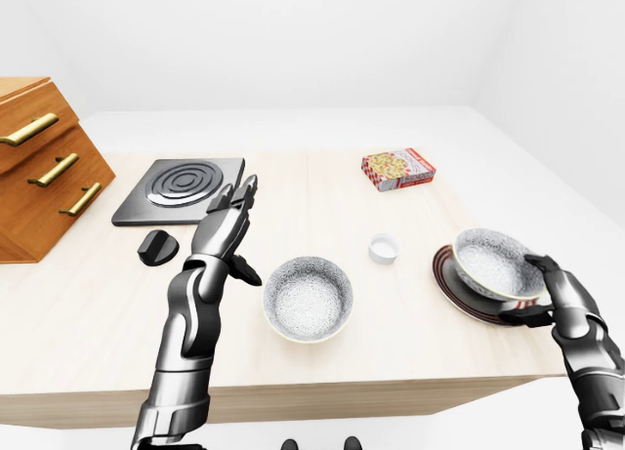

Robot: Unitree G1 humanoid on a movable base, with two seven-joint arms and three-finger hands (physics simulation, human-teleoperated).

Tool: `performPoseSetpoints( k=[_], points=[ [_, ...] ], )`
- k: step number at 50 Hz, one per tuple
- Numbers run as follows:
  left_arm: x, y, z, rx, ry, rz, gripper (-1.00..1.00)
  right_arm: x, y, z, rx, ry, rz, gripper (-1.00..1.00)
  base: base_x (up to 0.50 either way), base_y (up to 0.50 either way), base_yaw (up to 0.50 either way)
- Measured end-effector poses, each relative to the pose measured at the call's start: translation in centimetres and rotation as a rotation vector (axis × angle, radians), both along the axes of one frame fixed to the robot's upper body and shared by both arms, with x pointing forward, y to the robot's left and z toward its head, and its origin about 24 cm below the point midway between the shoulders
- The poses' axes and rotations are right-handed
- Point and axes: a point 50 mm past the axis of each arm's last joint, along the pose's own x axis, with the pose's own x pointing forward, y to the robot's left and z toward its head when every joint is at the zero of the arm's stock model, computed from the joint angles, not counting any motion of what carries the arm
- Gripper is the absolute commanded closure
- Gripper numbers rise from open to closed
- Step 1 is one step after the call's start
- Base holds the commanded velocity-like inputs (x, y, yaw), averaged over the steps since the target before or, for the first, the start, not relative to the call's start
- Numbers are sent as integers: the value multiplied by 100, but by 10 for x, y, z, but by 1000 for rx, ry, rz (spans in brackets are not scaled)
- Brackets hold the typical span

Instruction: Pick the akita bowl from table center and place it on the plate.

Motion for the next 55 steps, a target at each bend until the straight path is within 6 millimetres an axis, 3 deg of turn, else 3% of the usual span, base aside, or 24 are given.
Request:
performPoseSetpoints(
  k=[16,29,45,55],
  points=[
    [-1,2,0,-4,0,4,-100,-8,9,20,-13,-71,88,-100,0,0,0],
    [-3,3,2,-12,-7,3,-100,-26,42,70,62,-184,226,-100,0,0,0],
    [-10,2,12,-59,-42,-21,-100,-26,123,153,-17,-442,616,-100,0,0,0],
    [-15,-1,20,-107,-79,-44,-100,-24,152,183,29,-666,756,-100,0,0,0]
  ],
)
